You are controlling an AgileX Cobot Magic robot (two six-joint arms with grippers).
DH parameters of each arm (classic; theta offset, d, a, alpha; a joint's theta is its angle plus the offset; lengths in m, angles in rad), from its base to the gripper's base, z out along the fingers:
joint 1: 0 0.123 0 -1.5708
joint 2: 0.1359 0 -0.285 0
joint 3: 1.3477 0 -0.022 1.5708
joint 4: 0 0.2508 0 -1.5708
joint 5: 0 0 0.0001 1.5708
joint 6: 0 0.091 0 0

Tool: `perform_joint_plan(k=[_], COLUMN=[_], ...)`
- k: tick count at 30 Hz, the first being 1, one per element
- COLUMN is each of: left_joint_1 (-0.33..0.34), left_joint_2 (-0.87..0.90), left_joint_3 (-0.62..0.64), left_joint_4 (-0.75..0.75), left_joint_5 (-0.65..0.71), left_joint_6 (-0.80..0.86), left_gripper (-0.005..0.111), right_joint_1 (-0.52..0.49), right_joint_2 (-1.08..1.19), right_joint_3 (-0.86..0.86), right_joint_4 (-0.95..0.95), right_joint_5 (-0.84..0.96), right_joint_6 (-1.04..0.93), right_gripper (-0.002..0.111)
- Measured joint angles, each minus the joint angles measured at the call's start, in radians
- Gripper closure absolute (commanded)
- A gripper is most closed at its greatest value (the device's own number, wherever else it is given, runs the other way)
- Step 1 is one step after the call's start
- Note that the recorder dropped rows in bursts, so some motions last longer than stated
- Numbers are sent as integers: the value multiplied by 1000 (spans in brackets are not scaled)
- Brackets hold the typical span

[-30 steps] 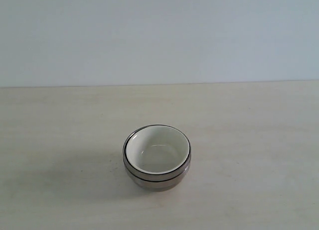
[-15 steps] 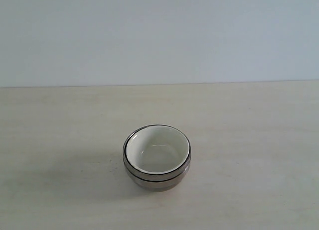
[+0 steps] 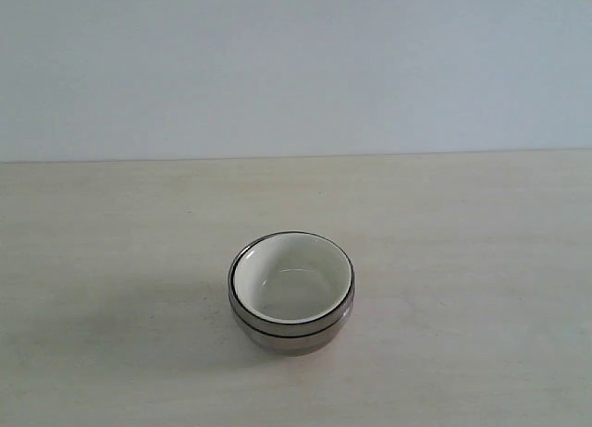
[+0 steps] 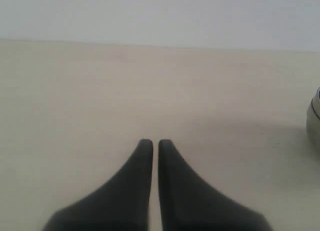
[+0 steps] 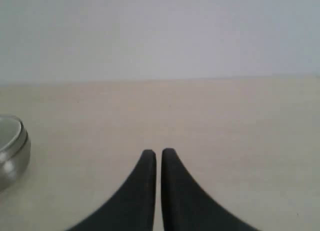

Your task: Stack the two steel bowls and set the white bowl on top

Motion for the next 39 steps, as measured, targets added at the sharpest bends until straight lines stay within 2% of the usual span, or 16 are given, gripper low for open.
perform_joint_plan(k=[6, 39], left_joint_1=[0, 0], left_joint_2=[0, 0], left_joint_3=[0, 0], left_joint_4=[0, 0], left_joint_5=[0, 0], left_joint_6=[0, 0], left_gripper=[103, 103], right_joint_1=[0, 0], right_joint_2=[0, 0], right_joint_3=[5, 6], right_joint_4=[-8, -59], right_joint_5=[101, 108], right_joint_6=[-25, 69], right_gripper=[108, 108])
